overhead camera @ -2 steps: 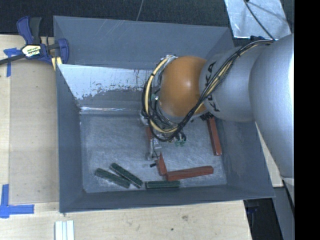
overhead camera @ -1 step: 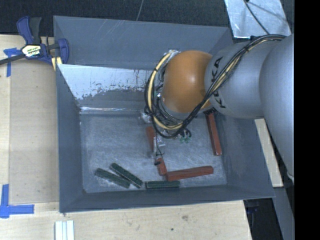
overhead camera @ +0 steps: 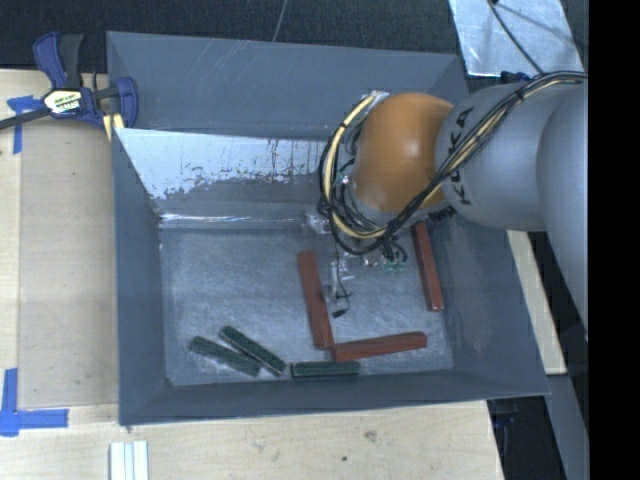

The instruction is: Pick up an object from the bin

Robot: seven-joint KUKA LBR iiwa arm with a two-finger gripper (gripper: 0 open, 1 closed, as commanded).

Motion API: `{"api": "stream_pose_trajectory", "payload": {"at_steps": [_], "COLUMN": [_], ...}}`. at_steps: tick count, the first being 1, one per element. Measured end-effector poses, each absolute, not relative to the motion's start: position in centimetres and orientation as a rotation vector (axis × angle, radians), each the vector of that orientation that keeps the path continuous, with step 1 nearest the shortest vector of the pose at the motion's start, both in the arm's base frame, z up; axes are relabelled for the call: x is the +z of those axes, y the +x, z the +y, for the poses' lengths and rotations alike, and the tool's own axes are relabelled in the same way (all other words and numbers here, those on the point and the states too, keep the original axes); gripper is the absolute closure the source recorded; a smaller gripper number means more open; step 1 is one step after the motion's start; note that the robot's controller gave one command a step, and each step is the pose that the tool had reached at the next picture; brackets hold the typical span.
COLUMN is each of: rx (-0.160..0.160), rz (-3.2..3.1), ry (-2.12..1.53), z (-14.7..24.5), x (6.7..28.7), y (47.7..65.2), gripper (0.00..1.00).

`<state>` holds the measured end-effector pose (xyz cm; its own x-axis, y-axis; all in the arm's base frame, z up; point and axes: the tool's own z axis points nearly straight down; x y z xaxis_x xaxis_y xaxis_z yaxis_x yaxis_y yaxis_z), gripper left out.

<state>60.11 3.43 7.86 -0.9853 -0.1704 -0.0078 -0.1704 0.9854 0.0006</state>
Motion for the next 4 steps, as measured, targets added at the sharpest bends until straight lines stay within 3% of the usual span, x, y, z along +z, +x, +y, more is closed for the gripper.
{"api": "stream_pose_trajectory", "payload": {"at_steps": [1,2,3,4], "rx": [-0.004,0.000,0.001,0.001], "rz": [3.129,3.134,3.133,3.132], "ry": [-0.229,-0.156,-0.196,-0.209], "z": [0.9,4.9,5.9,5.7], "x": [7.1,8.1,7.5,7.3], "y": [61.0,55.8,54.9,56.1], "gripper": [0.00,0.00,1.00,1.00]}}
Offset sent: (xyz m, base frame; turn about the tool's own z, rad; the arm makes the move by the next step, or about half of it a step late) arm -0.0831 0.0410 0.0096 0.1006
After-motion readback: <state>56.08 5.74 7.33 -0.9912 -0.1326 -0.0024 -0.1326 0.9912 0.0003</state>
